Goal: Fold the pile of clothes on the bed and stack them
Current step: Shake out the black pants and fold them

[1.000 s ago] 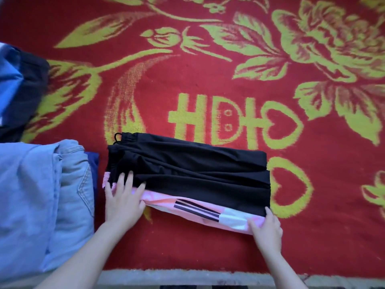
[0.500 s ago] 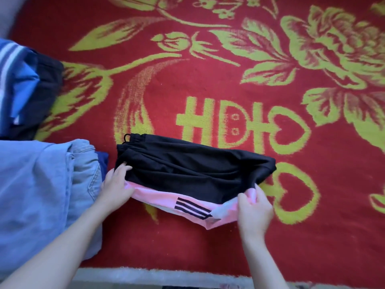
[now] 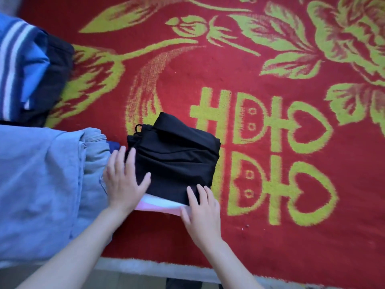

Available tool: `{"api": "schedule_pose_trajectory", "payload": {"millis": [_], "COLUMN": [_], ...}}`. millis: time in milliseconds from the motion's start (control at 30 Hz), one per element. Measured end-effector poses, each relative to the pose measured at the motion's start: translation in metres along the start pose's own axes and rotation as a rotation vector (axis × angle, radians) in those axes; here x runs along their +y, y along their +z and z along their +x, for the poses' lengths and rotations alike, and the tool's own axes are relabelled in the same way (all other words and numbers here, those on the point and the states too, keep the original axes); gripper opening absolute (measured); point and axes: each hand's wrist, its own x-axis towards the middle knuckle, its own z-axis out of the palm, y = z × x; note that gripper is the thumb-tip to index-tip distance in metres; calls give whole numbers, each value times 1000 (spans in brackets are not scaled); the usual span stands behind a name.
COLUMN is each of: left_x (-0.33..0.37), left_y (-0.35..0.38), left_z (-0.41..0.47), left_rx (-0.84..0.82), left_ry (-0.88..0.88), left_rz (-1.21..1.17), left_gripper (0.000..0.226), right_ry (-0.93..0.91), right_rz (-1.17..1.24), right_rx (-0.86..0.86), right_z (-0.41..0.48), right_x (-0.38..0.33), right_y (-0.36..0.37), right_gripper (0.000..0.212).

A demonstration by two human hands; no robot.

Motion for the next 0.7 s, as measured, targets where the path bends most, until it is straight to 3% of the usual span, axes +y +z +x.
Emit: {"api": "schedule_pose_trajectory", "payload": {"millis": [33,100,167,300,400,467,567,700], "left_x": [1,-2,-16,-50,-51,-51,-51,-37], "left_y": [6,18,27,32,33,38,41,32], "left_z": [-9,-28,-42,-31,-10,3,19,29], "left_rx": [32,-60,-195,-123,-67,-68,-116,-268], "left_ry": [288,724,892,642,601,584,562,436], "left_rz": [87,184,301,503,556,527,417,301], "left_gripper": [68,71,75,59,53,55,55,60], "right_ry": [-56,-129,-56,-36,-99,-165,-252,-260], "right_rz": [-78,-185,-188,-231,-263,-287,-282,-176], "right_rx": [-46,-188,-306,-344,-261,-112,118,95], "right_z": [-6,-13,-10,2,7,9,19,37], "right_x": [8,22,31,38,41,45,55,66], "right_y": [6,18,26,32,33,30,20,2], "right_gripper": [59,94,117,126,116,97,53,31]}}
